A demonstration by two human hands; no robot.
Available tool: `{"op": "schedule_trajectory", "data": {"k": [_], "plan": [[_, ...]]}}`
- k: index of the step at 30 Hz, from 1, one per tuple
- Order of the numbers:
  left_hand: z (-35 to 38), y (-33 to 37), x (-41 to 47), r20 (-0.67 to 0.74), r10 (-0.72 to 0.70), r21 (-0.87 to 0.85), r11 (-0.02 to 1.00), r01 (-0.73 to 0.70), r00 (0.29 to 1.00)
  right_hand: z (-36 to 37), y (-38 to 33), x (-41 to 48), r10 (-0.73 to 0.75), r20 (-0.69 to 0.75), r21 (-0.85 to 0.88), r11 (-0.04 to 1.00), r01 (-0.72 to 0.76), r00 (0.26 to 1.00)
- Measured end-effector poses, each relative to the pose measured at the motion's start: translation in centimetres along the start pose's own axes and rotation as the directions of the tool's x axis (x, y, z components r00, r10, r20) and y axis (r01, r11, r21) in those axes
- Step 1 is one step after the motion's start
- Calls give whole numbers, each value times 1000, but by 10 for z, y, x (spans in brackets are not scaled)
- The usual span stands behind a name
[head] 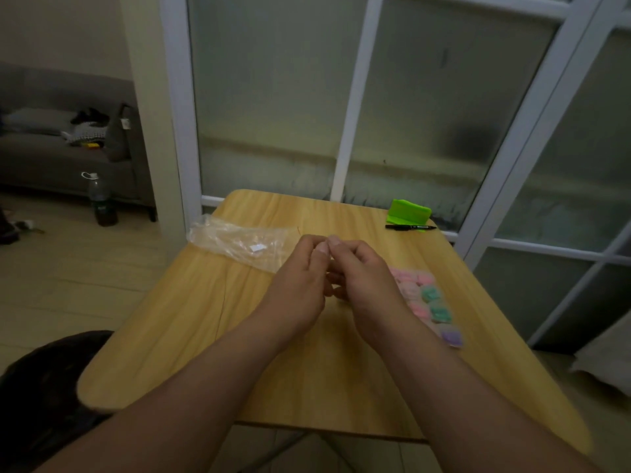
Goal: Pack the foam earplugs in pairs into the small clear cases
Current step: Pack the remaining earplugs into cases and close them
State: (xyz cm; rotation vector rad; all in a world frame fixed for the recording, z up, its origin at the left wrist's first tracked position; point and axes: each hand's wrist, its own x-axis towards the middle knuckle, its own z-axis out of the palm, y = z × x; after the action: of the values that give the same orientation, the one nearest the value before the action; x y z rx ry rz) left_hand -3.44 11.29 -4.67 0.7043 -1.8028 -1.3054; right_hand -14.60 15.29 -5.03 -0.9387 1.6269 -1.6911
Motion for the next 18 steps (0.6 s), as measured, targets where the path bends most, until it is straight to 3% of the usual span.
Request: {"op": "schedule_trajectory", "data": {"k": [6,9,12,15,18], "plan": [[11,-7,-4,-133,68,87,995,-56,989,9,9,-1,-75,-118,-77,995,66,990],[6,-3,-2,-226,-25,-23,1000,20,974,11,12,-4,-64,-172,-79,996,51,983],[2,4,-4,-244,-130,-168,982,90,961,10,7,-1,-43,-119,-71,997,34,992],[0,12,-6,-66,-346,-432,855,286,936,-2,-7,7,-82,-21,-200,977,76,996],[-12,15,-4,268,-467,-530,658,534,842,-26,-24,13,-230,211,-476,825,305,950]]}}
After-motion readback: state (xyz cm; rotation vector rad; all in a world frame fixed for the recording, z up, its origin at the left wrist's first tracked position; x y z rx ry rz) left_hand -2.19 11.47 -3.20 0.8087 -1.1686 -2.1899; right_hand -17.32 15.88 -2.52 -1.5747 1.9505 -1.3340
